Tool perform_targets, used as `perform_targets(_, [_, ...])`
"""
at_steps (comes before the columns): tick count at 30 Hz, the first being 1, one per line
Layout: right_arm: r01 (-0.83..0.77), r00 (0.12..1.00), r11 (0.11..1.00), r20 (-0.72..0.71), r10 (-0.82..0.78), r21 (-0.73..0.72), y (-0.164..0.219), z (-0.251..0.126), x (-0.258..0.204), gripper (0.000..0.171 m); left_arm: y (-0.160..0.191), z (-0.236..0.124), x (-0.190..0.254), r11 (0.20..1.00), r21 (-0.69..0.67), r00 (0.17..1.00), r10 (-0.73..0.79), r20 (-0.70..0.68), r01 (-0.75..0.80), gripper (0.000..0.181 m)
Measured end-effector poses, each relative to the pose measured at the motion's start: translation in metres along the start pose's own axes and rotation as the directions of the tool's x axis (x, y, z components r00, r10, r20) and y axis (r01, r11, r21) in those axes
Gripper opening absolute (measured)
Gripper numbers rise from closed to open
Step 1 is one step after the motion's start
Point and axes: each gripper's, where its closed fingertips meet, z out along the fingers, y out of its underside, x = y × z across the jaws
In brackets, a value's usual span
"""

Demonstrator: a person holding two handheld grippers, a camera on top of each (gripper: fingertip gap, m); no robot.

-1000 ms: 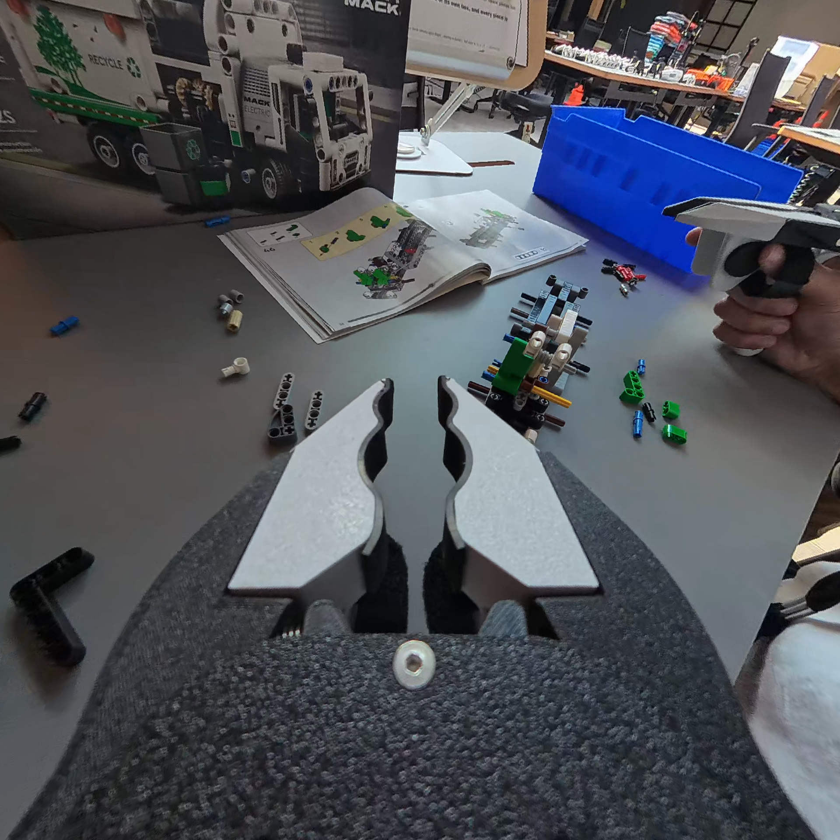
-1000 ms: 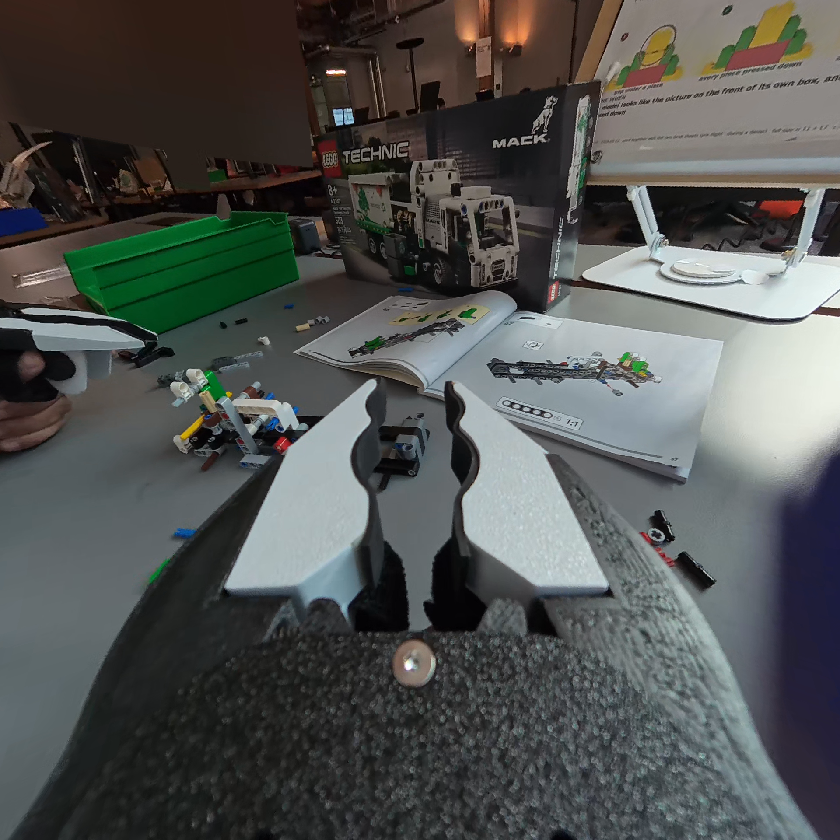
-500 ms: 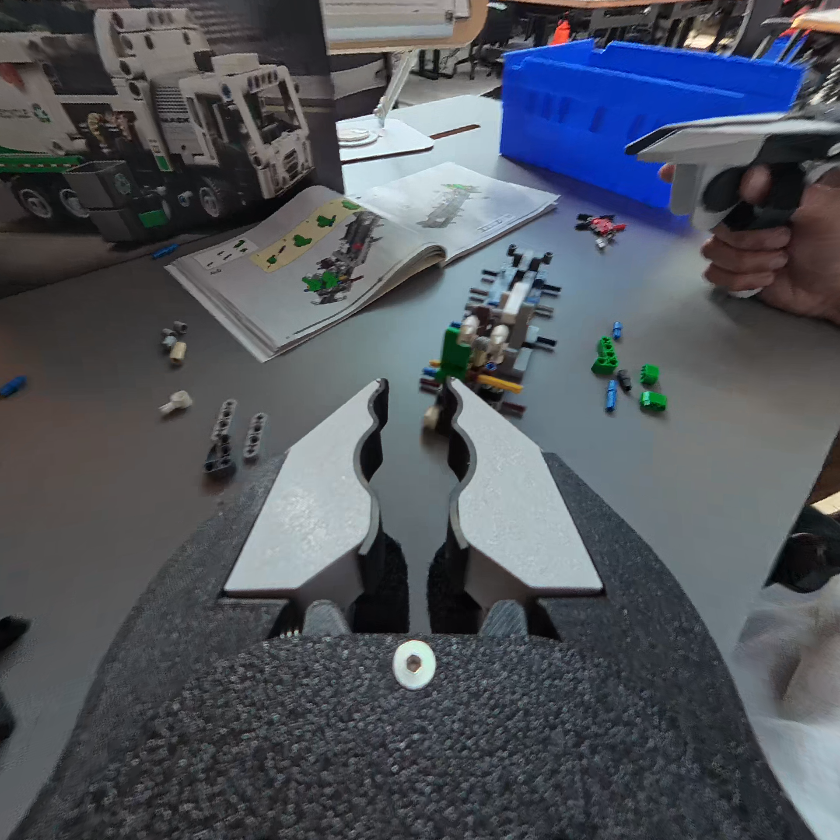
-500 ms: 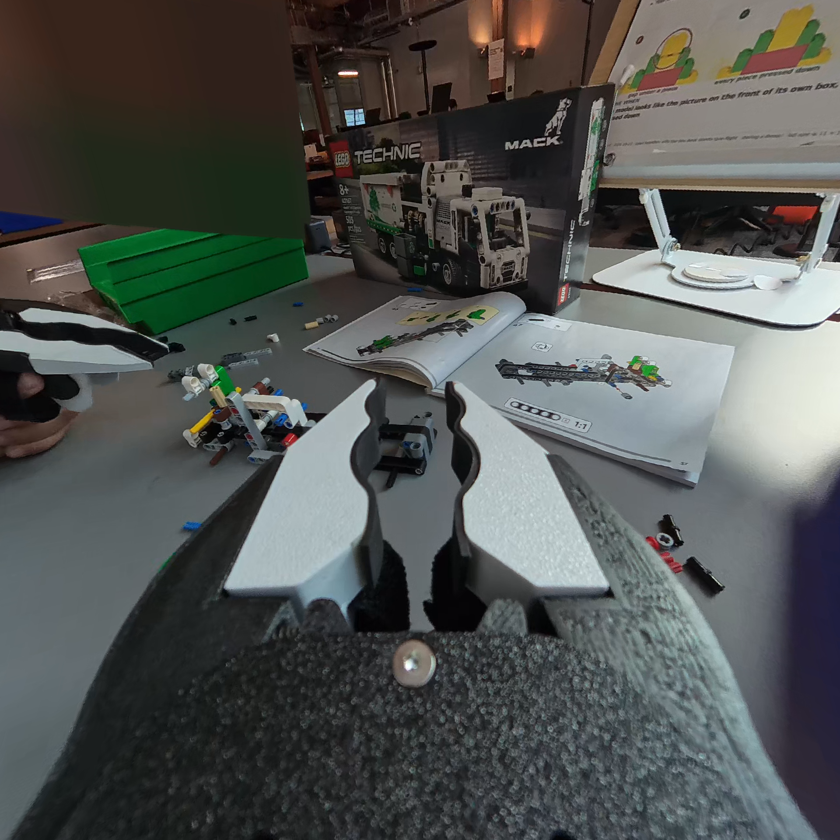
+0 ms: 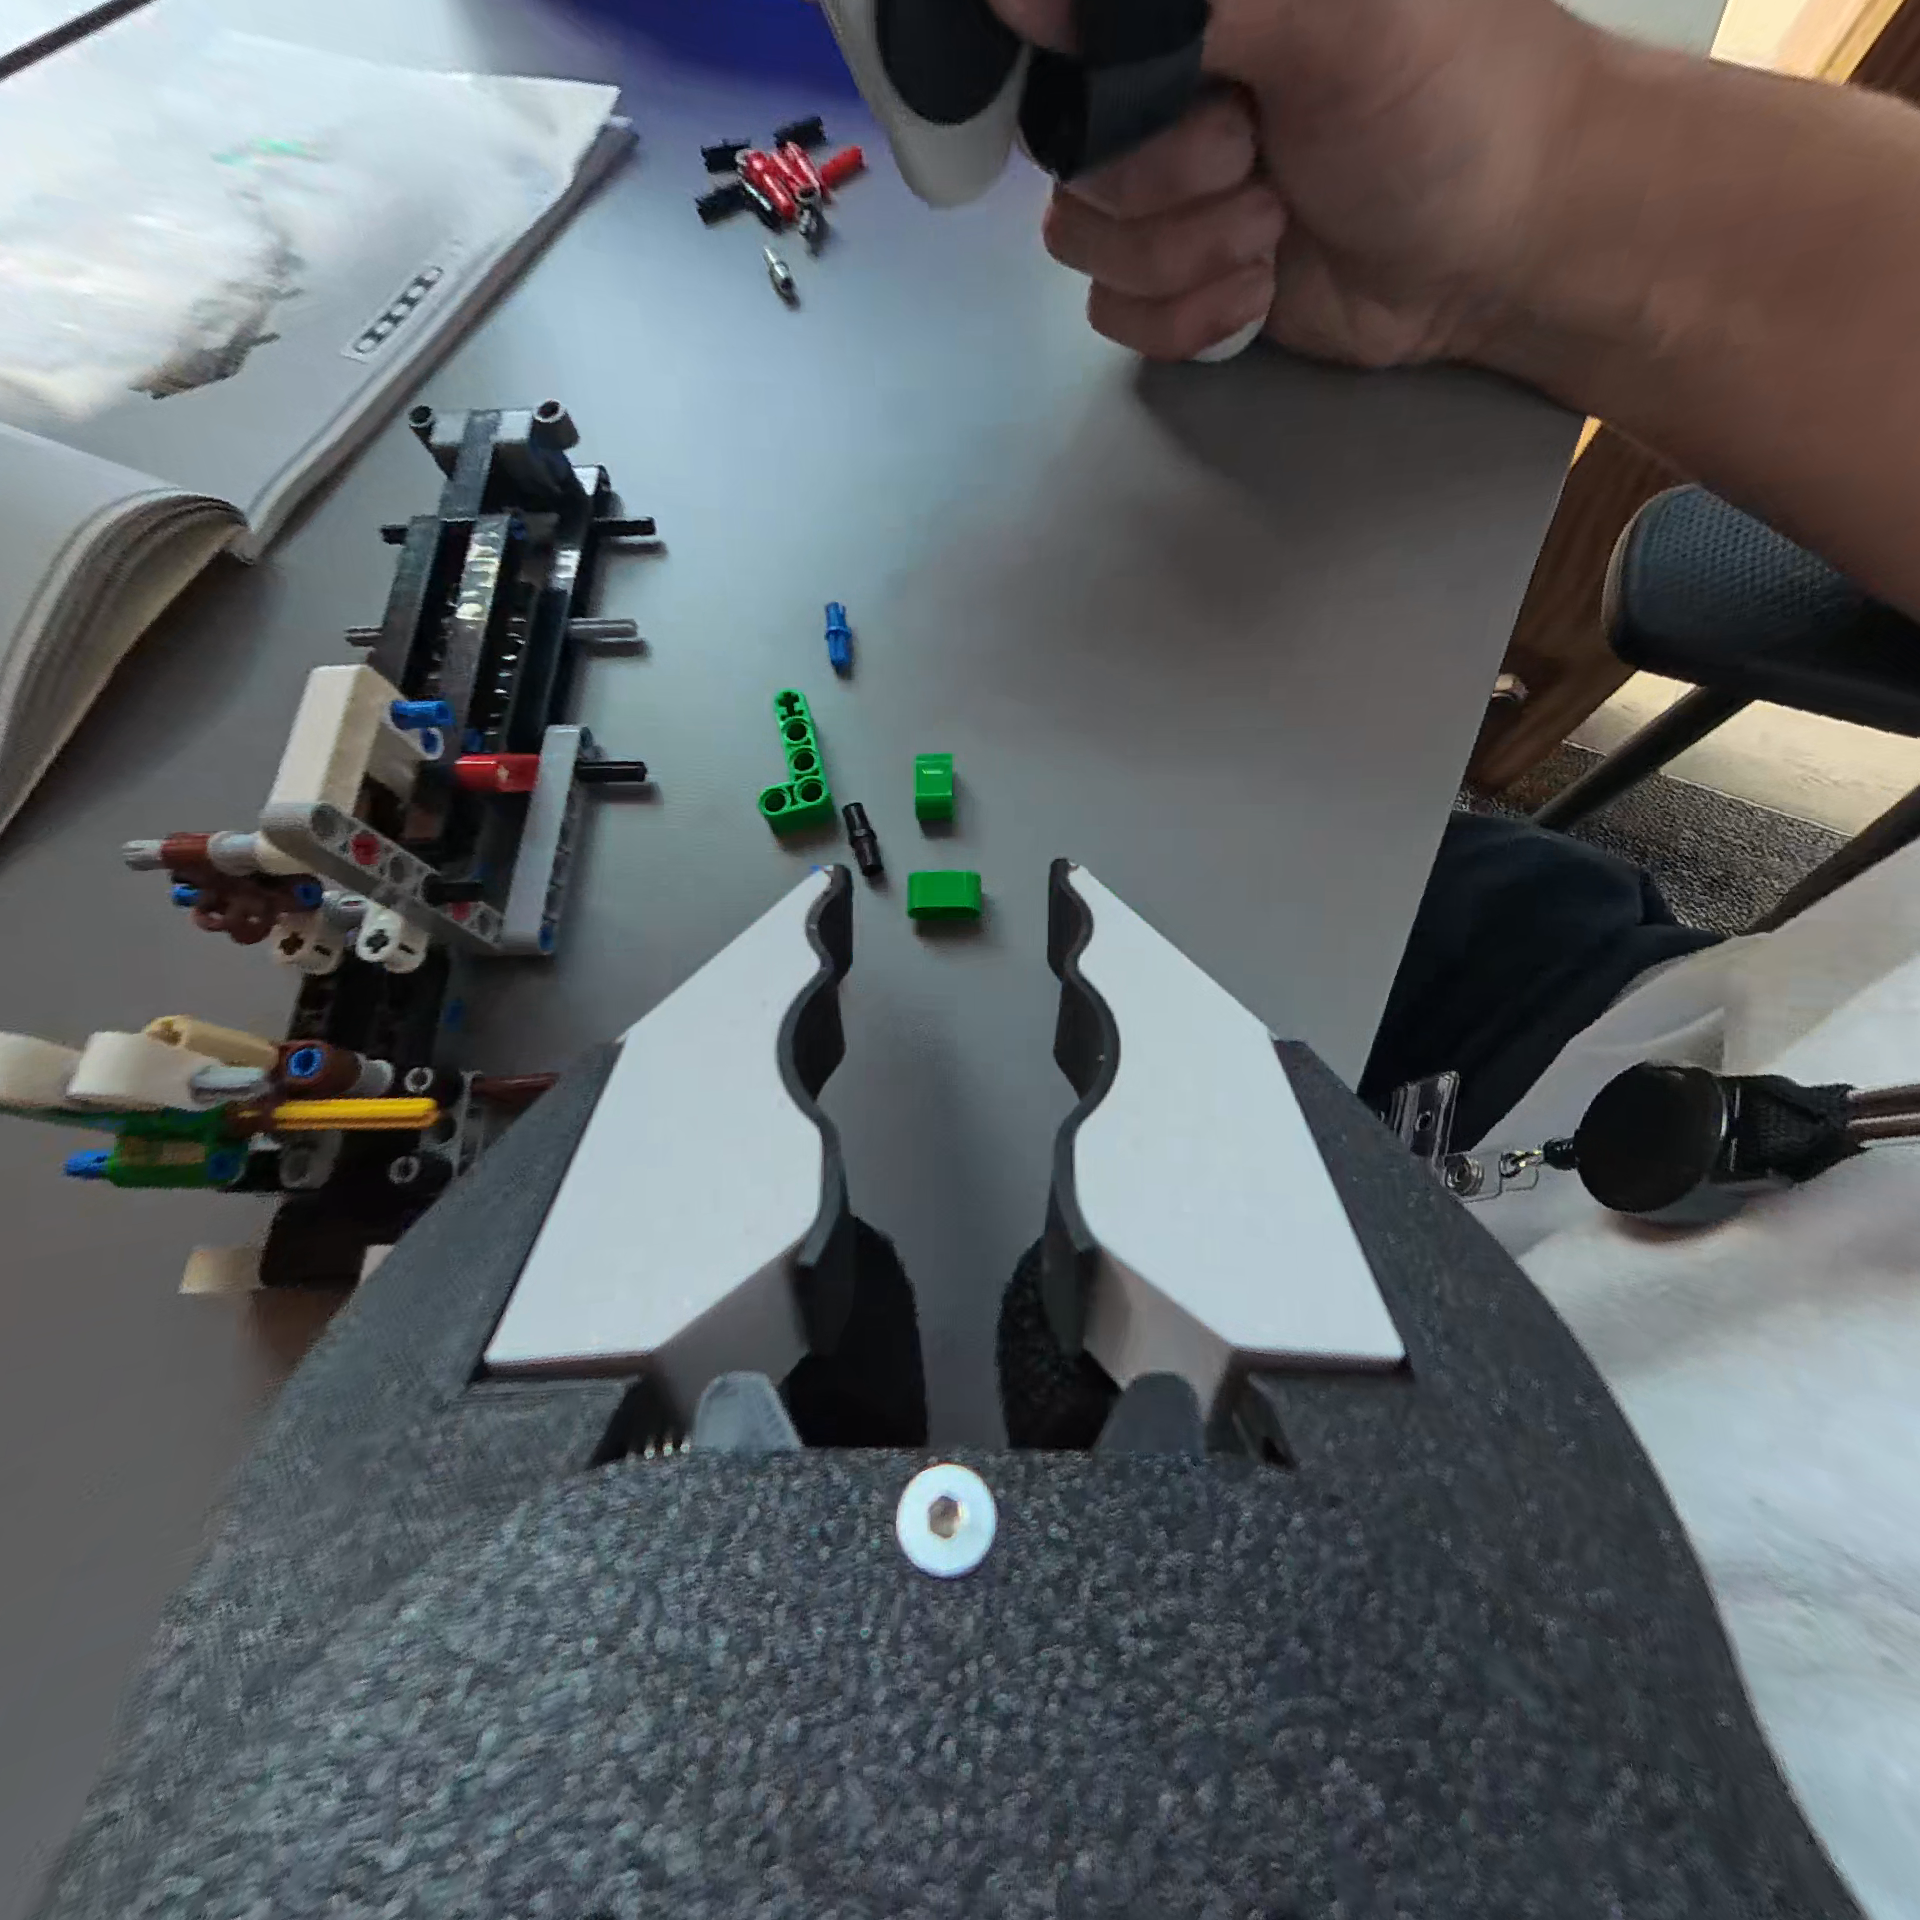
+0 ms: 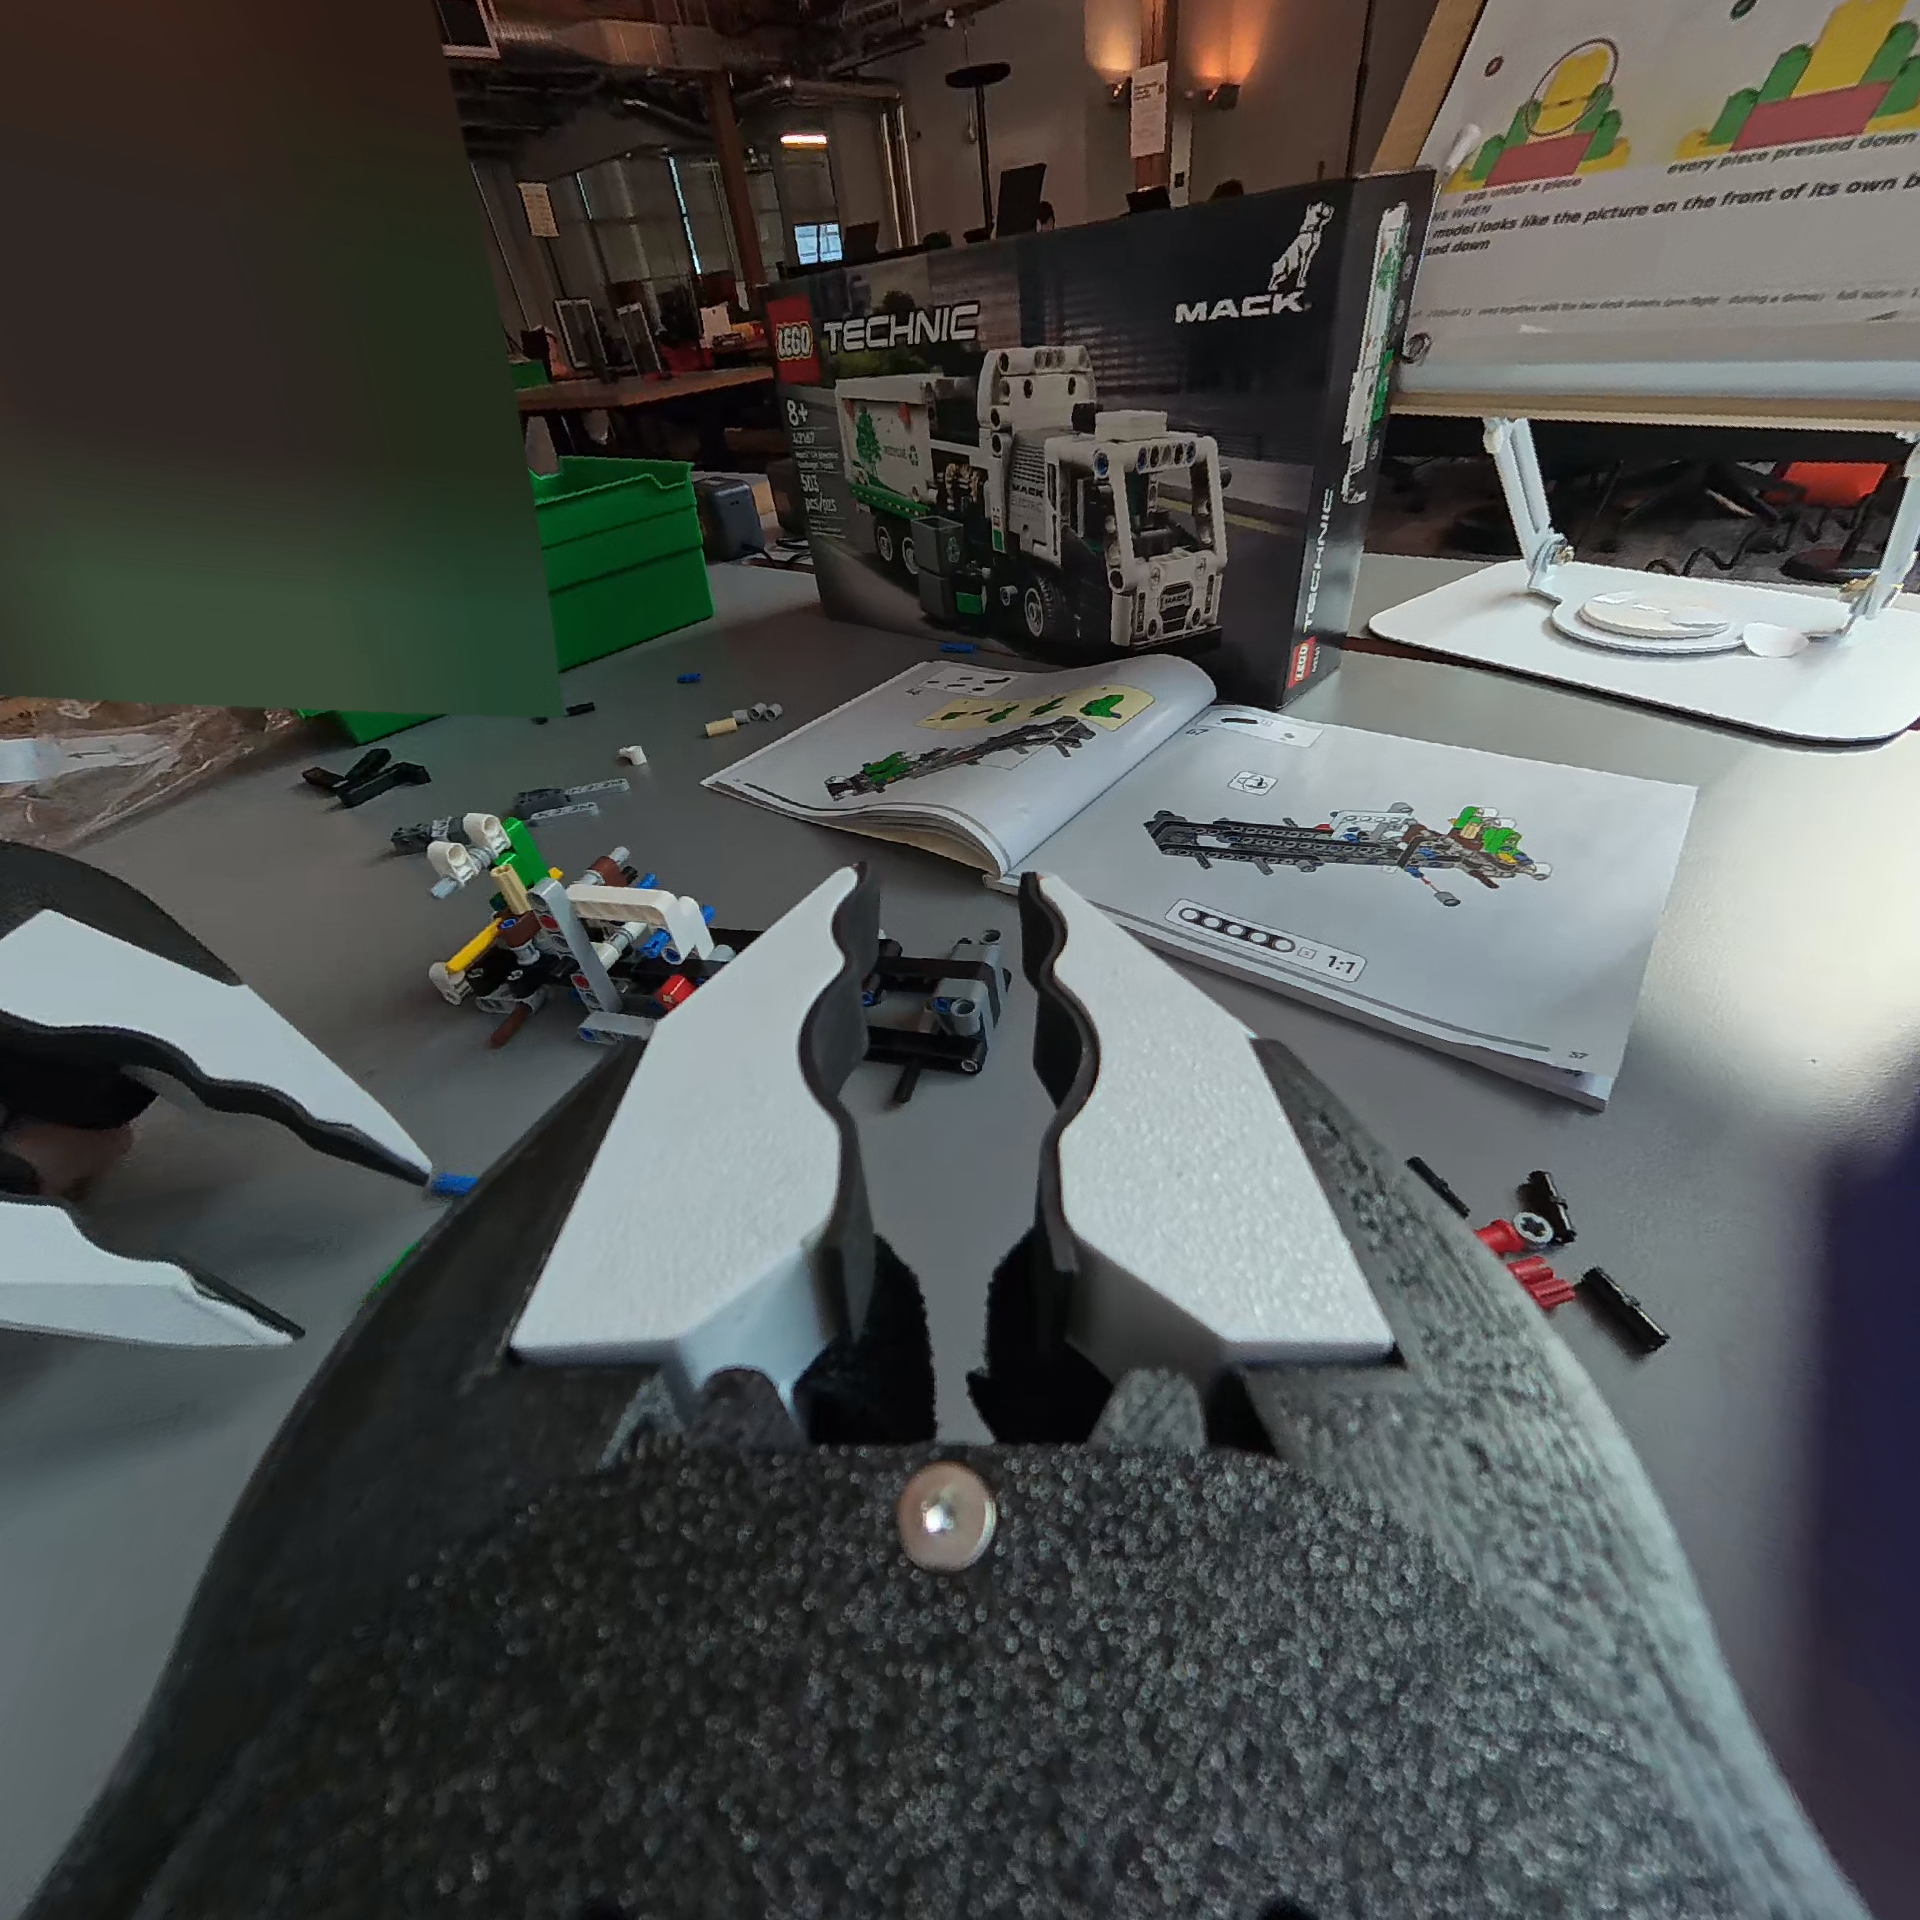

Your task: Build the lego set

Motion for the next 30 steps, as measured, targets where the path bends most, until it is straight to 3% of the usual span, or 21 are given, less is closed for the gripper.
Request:
perform_targets(6, [0.030, 0.999, 1.000, 0.009, -0.030, -0.002, 0.001, -0.001, -0.006, 0.026, 0.010, 0.011, 0.001, 0.995, -0.099, 1.000, 0.009, -0.008, -0.010, 0.027])
perform_targets(8, [0.032, 0.999, 0.999, 0.009, -0.032, 0.007, 0.000, -0.003, -0.006, 0.026, 0.010, 0.012, 0.000, 0.995, -0.103, 1.000, 0.001, -0.011, -0.002, 0.014])
perform_targets(10, [0.023, 1.000, 1.000, 0.012, -0.023, 0.008, 0.000, -0.003, -0.006, 0.026, 0.007, 0.011, 0.001, 0.996, -0.083, 1.000, 0.024, -0.015, -0.025, 0.014])
perform_targets(13, [0.013, 1.000, 1.000, 0.014, -0.013, 0.020, -0.002, -0.005, -0.006, 0.026, -0.021, -0.003, 0.006, 0.990, 0.127, 0.997, 0.074, -0.036, -0.069, 0.014])
perform_targets(18, [0.076, 0.996, 0.997, 0.048, -0.077, 0.033, -0.002, -0.006, -0.018, 0.026, -0.072, -0.044, 0.007, 0.897, 0.434, 0.984, -0.001, -0.177, 0.079, 0.014])
perform_targets(25, [0.134, 0.989, 0.990, 0.050, -0.136, 0.037, -0.002, -0.006, -0.025, 0.025, -0.065, -0.070, -0.021, 0.876, 0.481, 0.998, 0.060, -0.030, -0.038, 0.014])
perform_targets(28, [0.081, 0.991, 0.994, 0.097, -0.087, 0.072, -0.007, -0.009, -0.032, 0.024, -0.064, -0.085, -0.031, 0.842, 0.538, 0.998, 0.059, -0.021, -0.039, 0.014])
perform_targets(30, [-0.041, 0.975, 0.990, 0.223, 0.010, 0.133, -0.021, -0.015, -0.051, 0.023, -0.066, -0.097, -0.037, 0.808, 0.588, 0.998, 0.060, -0.029, -0.031, 0.014])
